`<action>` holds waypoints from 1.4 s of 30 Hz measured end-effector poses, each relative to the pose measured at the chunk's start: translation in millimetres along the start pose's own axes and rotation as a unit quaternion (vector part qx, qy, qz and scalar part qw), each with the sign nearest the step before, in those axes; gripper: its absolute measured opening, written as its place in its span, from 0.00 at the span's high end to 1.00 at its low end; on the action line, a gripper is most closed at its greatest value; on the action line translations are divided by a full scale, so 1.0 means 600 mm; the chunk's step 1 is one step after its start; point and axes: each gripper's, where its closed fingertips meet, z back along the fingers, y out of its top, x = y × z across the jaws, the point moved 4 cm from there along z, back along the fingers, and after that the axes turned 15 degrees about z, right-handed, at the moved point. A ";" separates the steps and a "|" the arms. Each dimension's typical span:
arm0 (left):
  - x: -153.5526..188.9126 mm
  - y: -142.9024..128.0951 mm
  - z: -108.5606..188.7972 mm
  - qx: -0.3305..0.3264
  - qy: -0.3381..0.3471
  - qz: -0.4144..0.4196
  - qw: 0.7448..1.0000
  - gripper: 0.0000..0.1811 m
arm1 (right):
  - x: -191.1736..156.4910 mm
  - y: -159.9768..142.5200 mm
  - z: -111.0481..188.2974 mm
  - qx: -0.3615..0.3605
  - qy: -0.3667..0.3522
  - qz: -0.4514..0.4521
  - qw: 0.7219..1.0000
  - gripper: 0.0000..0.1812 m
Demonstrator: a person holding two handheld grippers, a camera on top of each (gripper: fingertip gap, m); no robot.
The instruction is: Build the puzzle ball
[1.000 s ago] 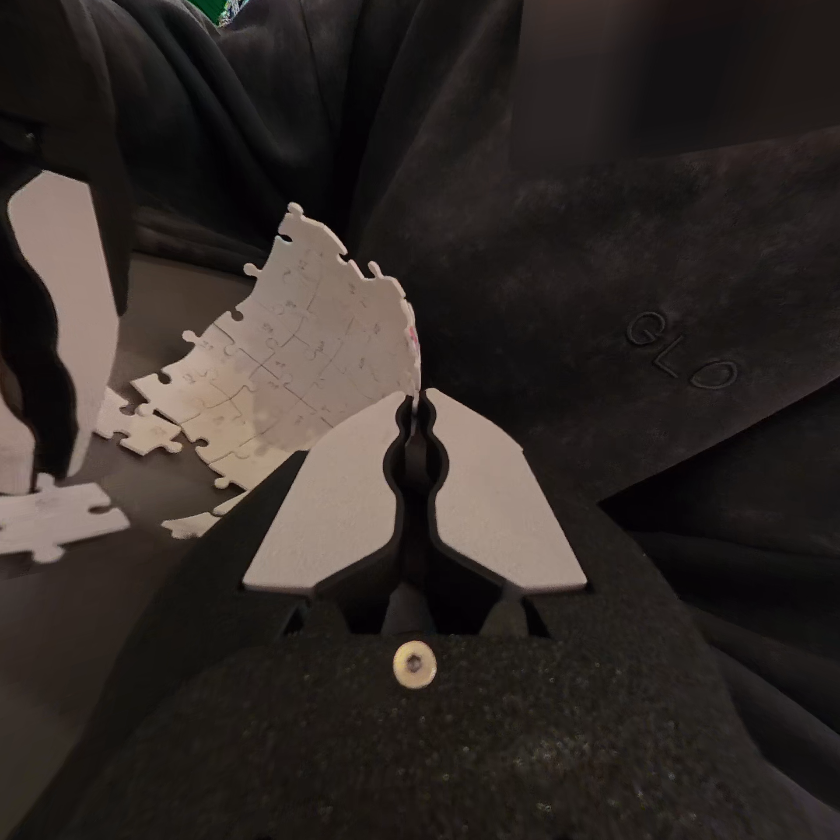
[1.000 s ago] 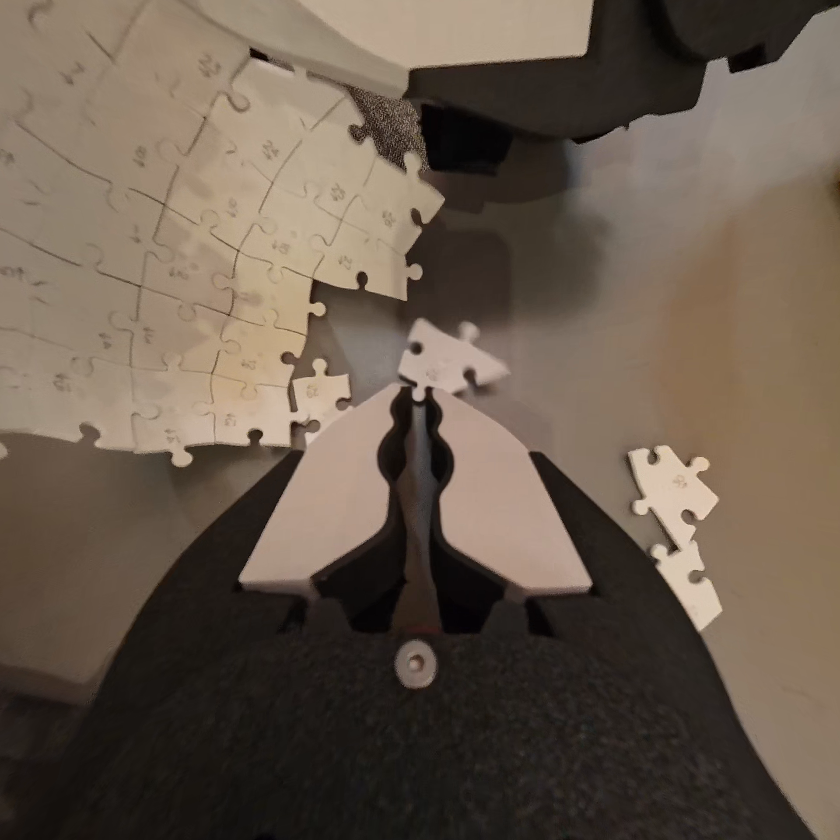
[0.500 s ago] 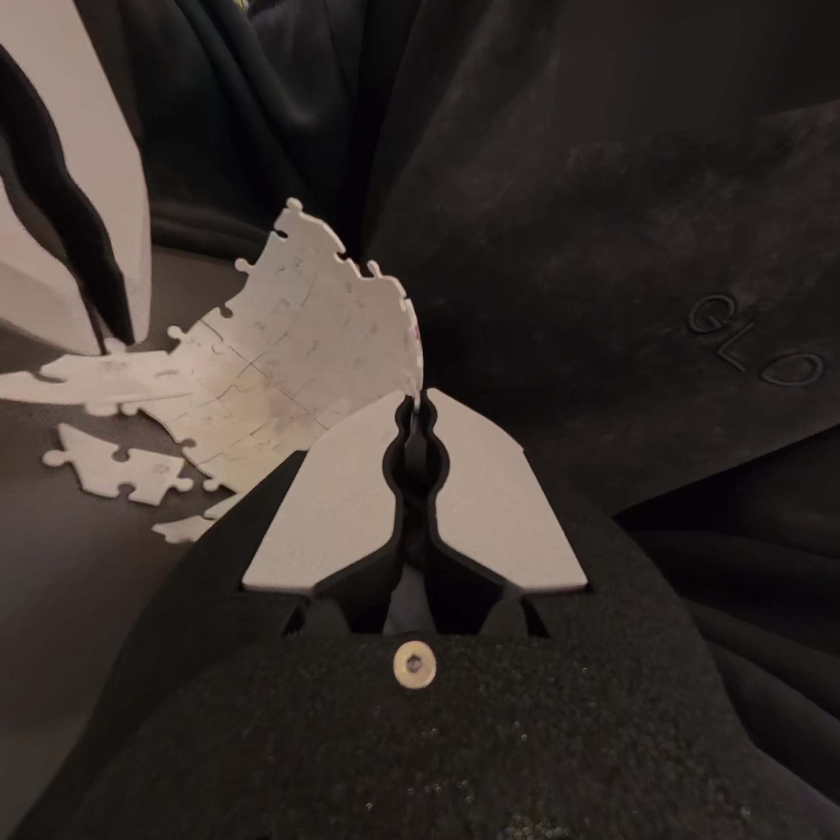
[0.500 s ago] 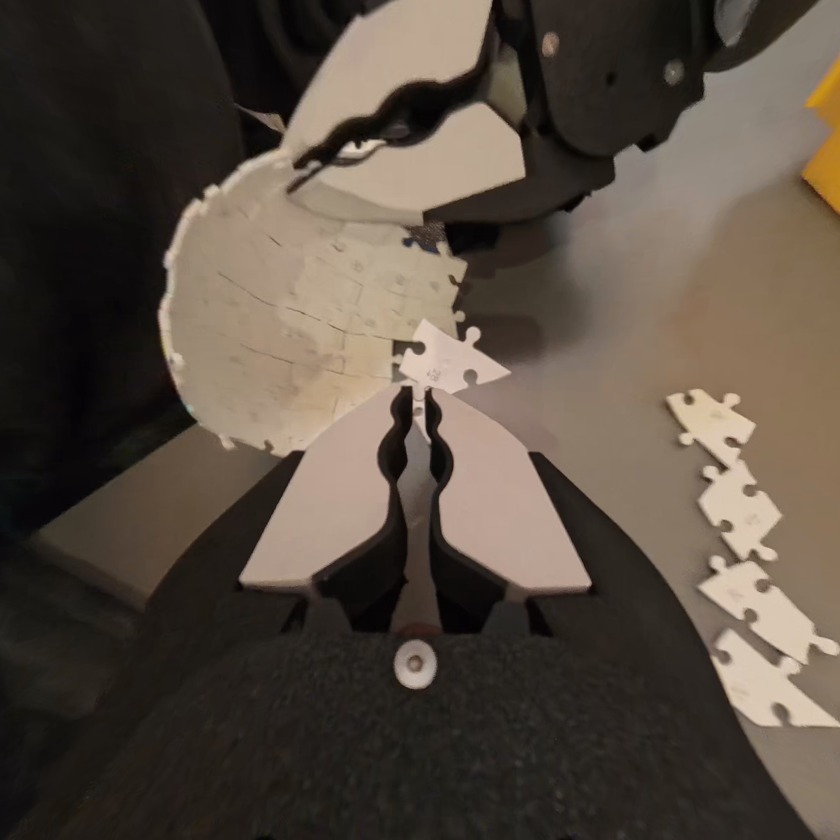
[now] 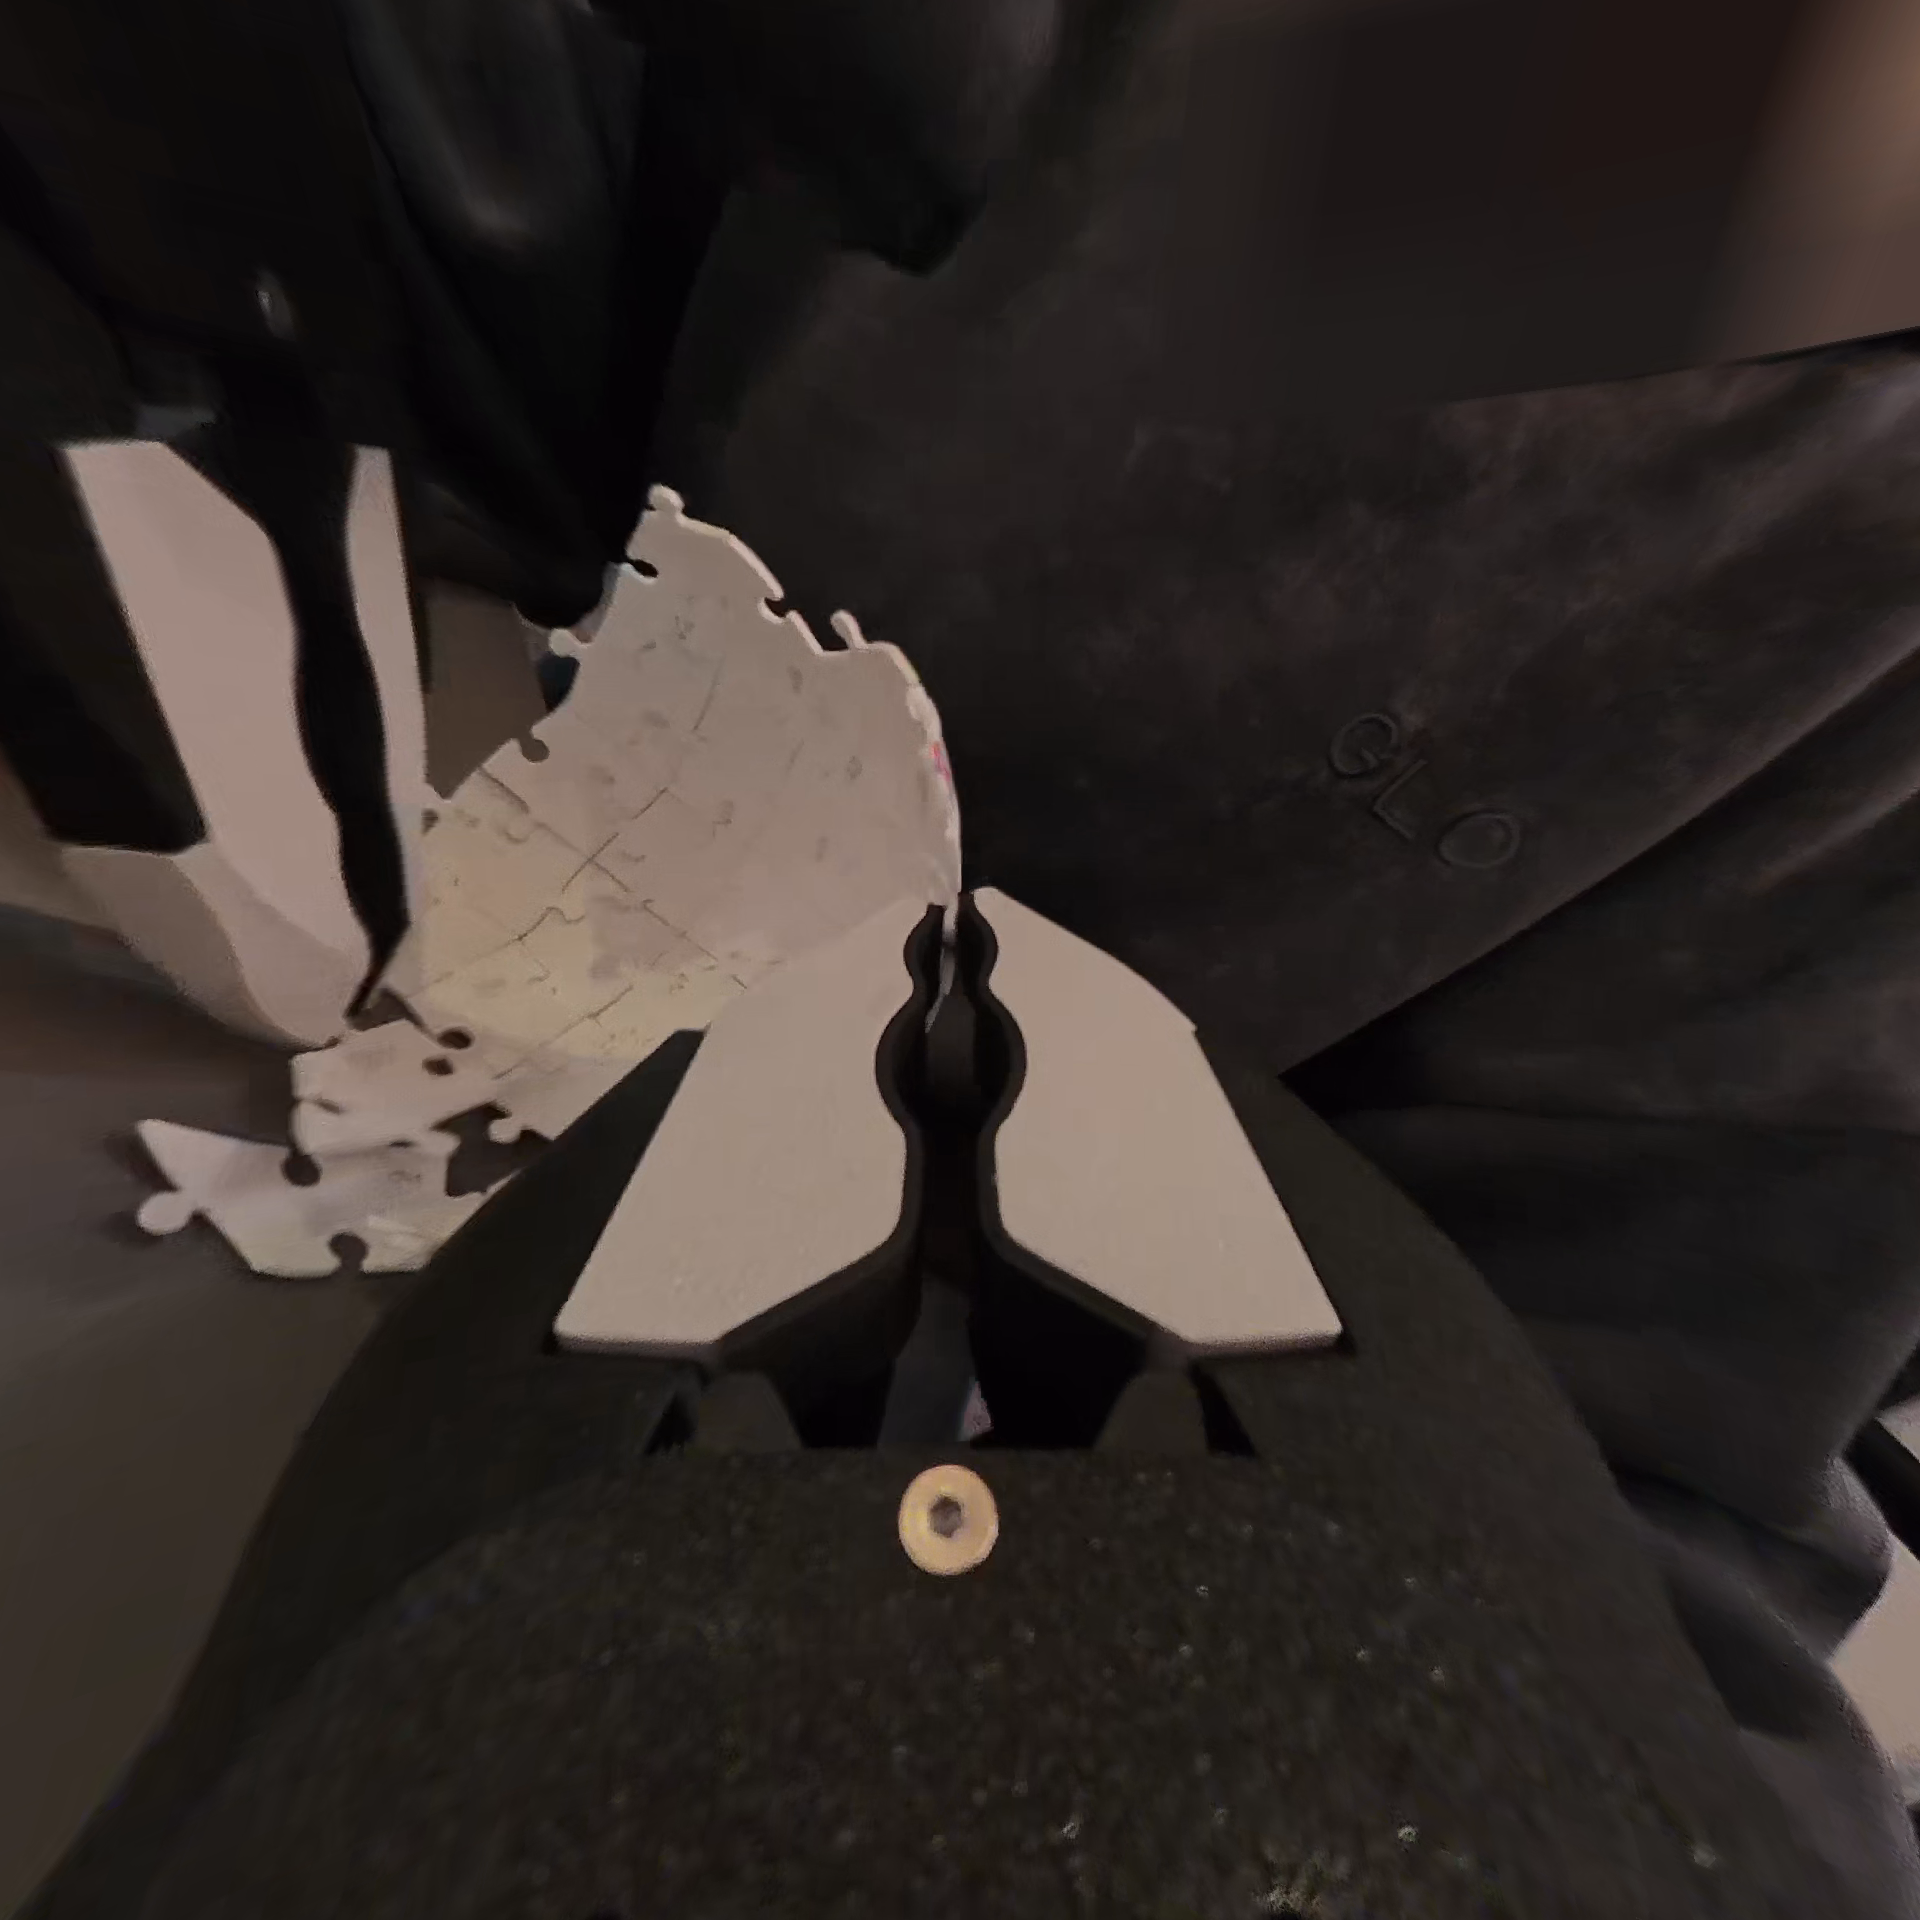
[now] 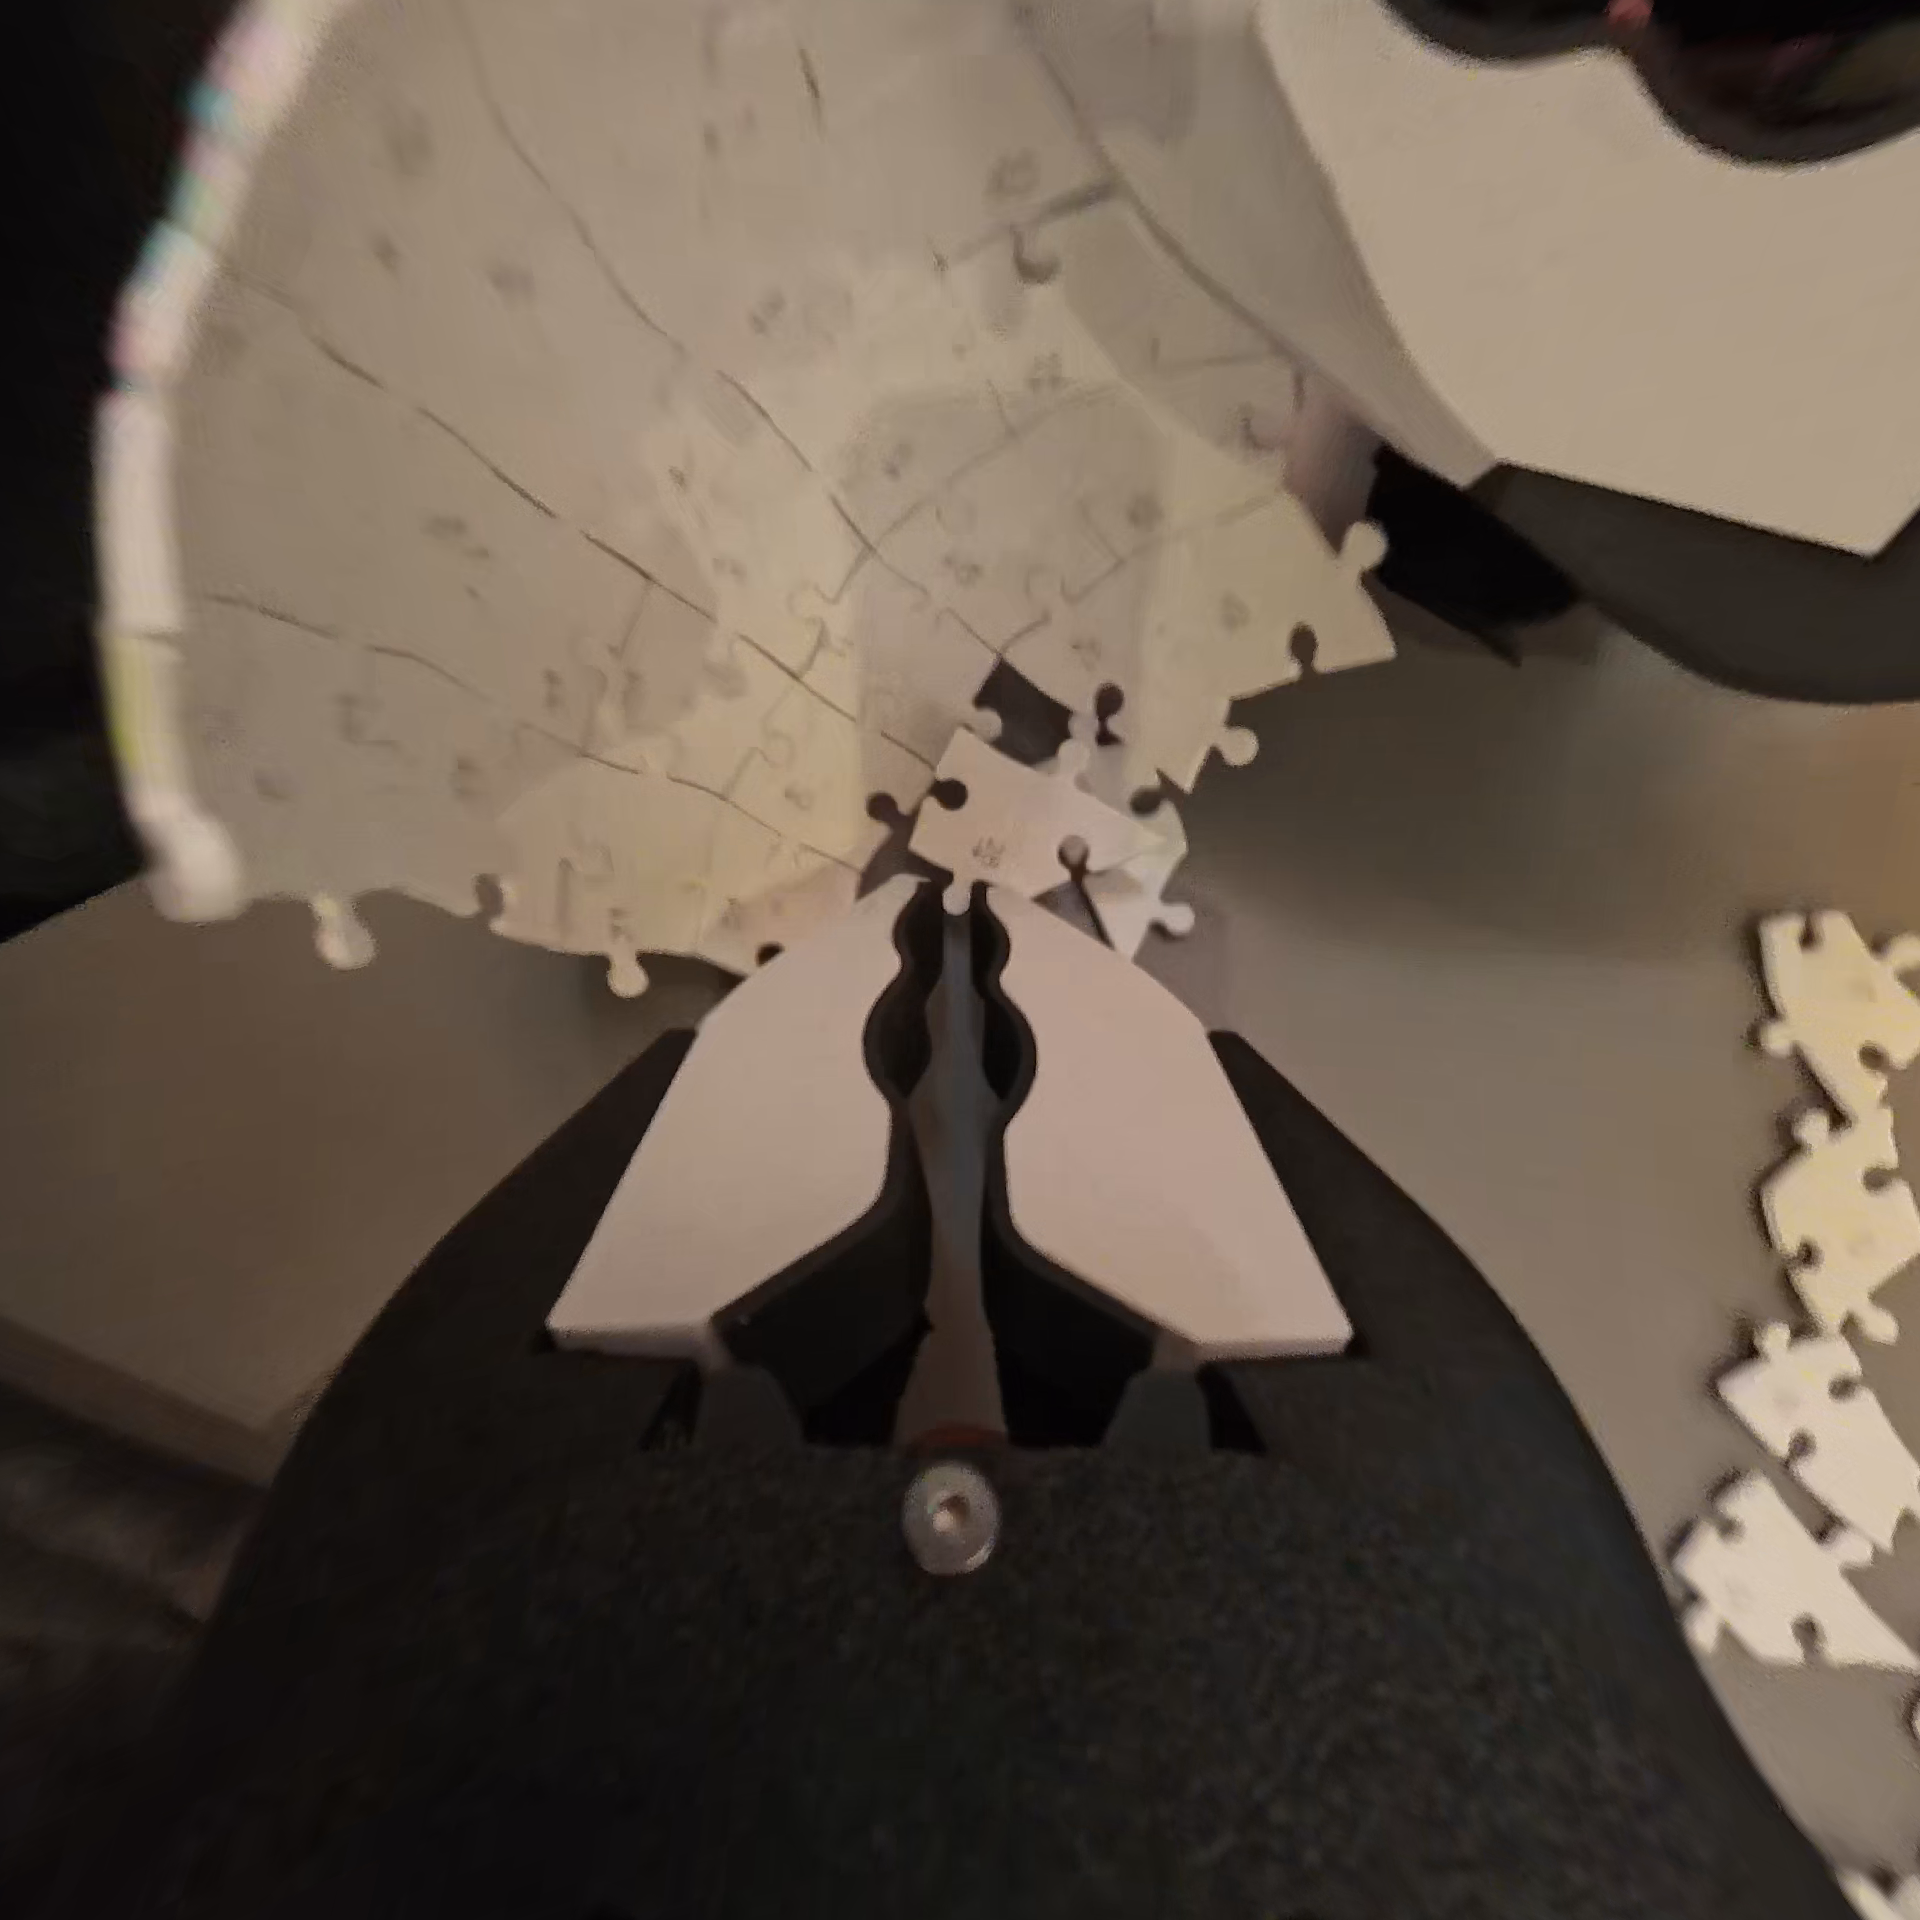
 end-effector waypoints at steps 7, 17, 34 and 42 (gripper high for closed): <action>-0.020 0.015 -0.019 -0.047 0.015 -0.003 0.999 0.98 | -0.021 -0.013 0.027 0.062 0.030 -0.091 0.993 0.97; -0.055 0.080 -0.046 -0.116 -0.028 -0.019 0.993 0.99 | -0.086 -0.043 0.089 0.044 -0.082 -0.194 0.977 0.97; -0.120 0.155 -0.074 -0.223 -0.047 0.014 0.974 0.97 | -0.165 -0.078 0.109 -0.049 -0.126 -0.237 0.962 0.97; -0.118 0.162 -0.075 -0.208 -0.070 0.035 0.975 0.98 | -0.168 -0.084 0.110 -0.084 -0.143 -0.211 0.963 0.97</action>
